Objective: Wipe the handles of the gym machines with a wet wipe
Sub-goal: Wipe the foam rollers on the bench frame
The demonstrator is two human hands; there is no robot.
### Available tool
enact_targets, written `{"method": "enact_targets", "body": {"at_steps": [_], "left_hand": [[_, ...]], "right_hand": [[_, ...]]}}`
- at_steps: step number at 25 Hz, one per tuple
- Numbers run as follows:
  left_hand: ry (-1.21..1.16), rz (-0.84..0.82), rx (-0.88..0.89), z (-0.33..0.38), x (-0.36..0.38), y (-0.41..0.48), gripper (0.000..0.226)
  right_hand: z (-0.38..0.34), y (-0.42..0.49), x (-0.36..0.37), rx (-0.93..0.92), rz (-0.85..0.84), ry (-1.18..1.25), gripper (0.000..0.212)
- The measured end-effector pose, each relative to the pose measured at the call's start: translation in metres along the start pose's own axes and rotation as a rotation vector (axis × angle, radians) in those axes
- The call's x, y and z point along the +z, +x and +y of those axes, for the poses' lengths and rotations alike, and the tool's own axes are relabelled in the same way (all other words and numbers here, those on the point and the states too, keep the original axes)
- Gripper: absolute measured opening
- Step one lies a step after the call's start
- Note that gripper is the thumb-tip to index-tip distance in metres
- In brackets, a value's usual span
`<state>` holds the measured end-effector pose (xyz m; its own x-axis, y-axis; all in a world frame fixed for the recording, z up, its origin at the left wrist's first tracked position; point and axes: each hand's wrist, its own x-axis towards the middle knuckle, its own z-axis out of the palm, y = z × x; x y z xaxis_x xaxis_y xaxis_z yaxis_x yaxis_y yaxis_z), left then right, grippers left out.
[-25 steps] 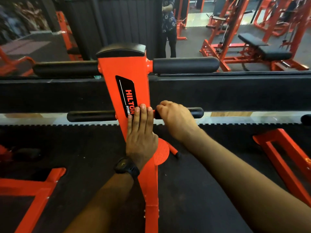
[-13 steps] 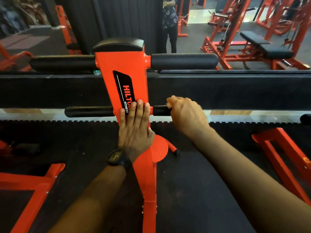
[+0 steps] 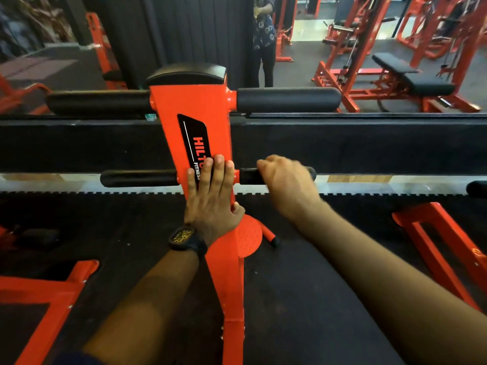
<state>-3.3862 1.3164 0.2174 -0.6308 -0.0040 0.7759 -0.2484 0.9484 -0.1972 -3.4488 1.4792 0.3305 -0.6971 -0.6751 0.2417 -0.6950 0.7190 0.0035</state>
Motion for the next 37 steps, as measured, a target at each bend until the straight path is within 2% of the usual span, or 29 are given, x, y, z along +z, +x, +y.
{"method": "enact_targets", "body": {"at_steps": [2,6,9,12,15,18,19,23,26,29,32,35,37], "left_hand": [[0.004,0.001,0.002,0.000,0.001,0.001,0.122],[-0.012,-0.022,-0.007,0.002,0.000,0.000,0.124],[0.023,0.012,-0.020,0.004,0.001,0.001,0.119],[0.013,0.007,-0.043,0.006,-0.001,0.003,0.115],[0.032,-0.001,-0.033,0.006,-0.002,0.001,0.117],[0.008,-0.024,-0.046,0.007,-0.003,0.002,0.120],[0.008,-0.023,-0.055,0.008,-0.003,0.002,0.120],[0.004,-0.036,-0.059,0.009,-0.002,0.001,0.121],[0.000,-0.052,-0.044,0.007,-0.004,0.001,0.124],[0.026,-0.050,-0.080,0.012,-0.003,0.003,0.120],[0.048,-0.039,-0.092,0.014,-0.001,0.003,0.114],[0.037,-0.049,-0.075,0.012,-0.002,0.003,0.116],[0.025,-0.029,-0.072,0.012,-0.003,0.003,0.115]], "right_hand": [[0.002,-0.010,0.003,-0.030,0.053,0.036,0.025],[0.019,-0.015,-0.004,0.152,0.058,-0.005,0.021],[0.016,-0.024,-0.002,0.105,0.070,0.027,0.026],[0.031,-0.022,-0.003,0.143,0.091,0.022,0.026],[0.029,-0.032,0.008,0.040,0.110,0.031,0.031],[0.041,-0.036,0.015,0.147,0.211,0.121,0.039],[0.041,-0.036,0.018,0.142,0.250,0.128,0.042],[0.028,-0.045,0.045,-0.103,0.368,0.064,0.049],[0.042,-0.040,0.039,0.023,0.302,0.150,0.052],[0.025,-0.019,0.018,0.077,0.182,0.081,0.033],[-0.011,0.006,0.007,-0.006,0.106,0.070,0.024],[-0.010,0.010,0.002,-0.101,0.035,0.067,0.022],[0.011,0.004,-0.002,-0.014,0.012,0.023,0.024]]}}
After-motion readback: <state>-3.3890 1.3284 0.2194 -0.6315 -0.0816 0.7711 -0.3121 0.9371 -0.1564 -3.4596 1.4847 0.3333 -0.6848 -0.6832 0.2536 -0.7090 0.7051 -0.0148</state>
